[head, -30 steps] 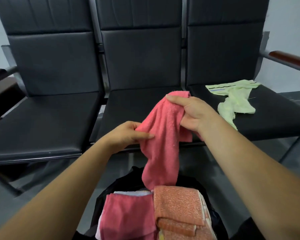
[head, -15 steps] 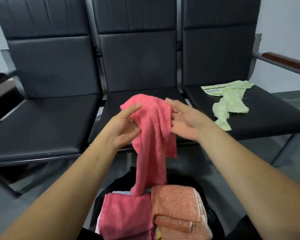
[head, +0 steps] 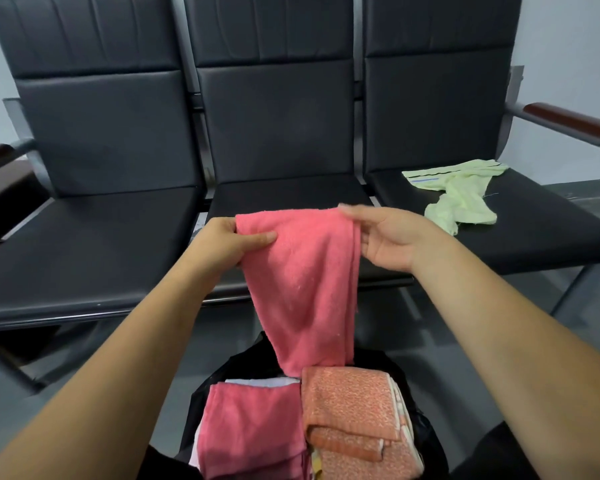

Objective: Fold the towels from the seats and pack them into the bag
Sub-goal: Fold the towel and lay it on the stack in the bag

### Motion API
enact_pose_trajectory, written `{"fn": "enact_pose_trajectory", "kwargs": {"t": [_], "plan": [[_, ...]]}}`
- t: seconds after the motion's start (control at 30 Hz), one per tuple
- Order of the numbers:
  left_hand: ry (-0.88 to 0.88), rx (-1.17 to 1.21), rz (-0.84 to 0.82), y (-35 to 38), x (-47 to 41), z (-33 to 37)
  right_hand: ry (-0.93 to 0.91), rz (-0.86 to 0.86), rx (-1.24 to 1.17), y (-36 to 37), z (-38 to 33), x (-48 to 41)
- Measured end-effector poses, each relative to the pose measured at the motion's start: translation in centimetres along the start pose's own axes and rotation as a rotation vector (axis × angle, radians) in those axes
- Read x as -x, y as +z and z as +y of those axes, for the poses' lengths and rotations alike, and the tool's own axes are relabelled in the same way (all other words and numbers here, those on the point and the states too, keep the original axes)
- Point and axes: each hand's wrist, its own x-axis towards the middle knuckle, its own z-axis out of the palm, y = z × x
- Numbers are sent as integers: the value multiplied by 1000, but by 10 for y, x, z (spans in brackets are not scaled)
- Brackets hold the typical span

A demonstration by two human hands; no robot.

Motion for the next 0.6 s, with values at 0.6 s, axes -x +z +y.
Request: {"fn": "enact_pose_trajectory", "kwargs": {"t": [0.6], "plan": [[-59,75,-29,-13,-6,-7,111,69,-123,-4,11,-7]]}}
